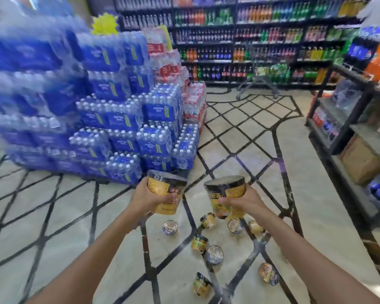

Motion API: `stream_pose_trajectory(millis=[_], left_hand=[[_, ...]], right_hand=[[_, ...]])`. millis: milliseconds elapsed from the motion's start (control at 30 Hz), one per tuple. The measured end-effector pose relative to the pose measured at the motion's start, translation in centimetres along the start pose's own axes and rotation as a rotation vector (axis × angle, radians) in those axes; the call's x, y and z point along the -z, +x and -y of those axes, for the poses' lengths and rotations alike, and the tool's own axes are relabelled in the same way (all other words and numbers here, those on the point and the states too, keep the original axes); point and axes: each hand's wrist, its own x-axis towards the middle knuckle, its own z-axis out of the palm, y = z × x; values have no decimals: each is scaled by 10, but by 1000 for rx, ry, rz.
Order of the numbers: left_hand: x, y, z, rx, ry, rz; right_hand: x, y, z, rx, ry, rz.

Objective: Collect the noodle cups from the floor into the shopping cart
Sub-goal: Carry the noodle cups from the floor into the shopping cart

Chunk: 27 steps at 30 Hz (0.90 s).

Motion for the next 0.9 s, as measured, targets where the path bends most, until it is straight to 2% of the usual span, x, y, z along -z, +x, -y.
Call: stream_pose_trajectory(millis=[300,533,667,900], left_hand=[[177,-109,92,173,-48,-454],[300,-220,153,270,-137,-779],[364,-287,197,347,-195,-919],[443,-337,240,355,-229,-1059]], right_hand=[[-185,-11,90,163,-98,433],[-354,-50,152,303,-211,693],[-453,-94,178,358,-237,879],[-579,-128,200,354,-288,986]])
